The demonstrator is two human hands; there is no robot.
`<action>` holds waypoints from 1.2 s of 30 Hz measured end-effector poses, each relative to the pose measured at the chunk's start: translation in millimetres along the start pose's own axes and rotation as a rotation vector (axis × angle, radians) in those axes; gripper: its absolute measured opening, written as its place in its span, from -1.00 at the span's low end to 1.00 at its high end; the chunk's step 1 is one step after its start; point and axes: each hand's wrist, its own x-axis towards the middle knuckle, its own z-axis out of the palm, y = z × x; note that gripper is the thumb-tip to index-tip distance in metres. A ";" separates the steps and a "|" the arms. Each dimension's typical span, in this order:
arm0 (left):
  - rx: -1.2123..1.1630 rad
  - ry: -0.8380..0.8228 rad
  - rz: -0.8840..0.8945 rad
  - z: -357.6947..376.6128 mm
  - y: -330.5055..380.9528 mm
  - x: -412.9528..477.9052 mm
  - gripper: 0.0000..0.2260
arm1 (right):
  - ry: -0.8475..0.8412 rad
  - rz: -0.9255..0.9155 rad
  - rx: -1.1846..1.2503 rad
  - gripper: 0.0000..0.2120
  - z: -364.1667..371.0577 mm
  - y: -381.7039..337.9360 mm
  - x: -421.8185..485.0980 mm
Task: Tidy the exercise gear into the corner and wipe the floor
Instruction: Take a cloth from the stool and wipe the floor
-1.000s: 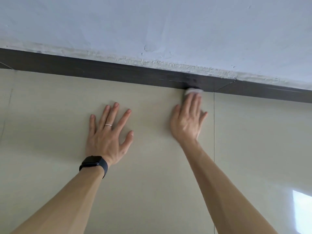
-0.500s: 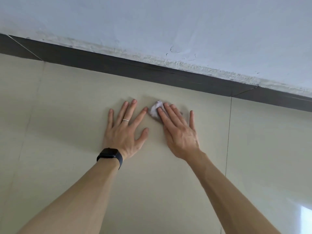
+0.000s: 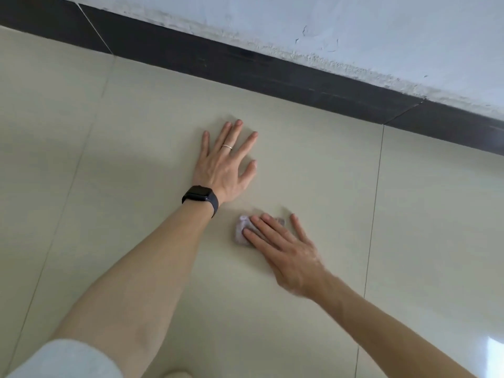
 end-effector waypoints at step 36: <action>0.011 0.018 -0.222 -7.0 -42.1 -149.7 -0.49 | 0.143 0.536 0.159 -0.29 8.4 -69.0 -1.0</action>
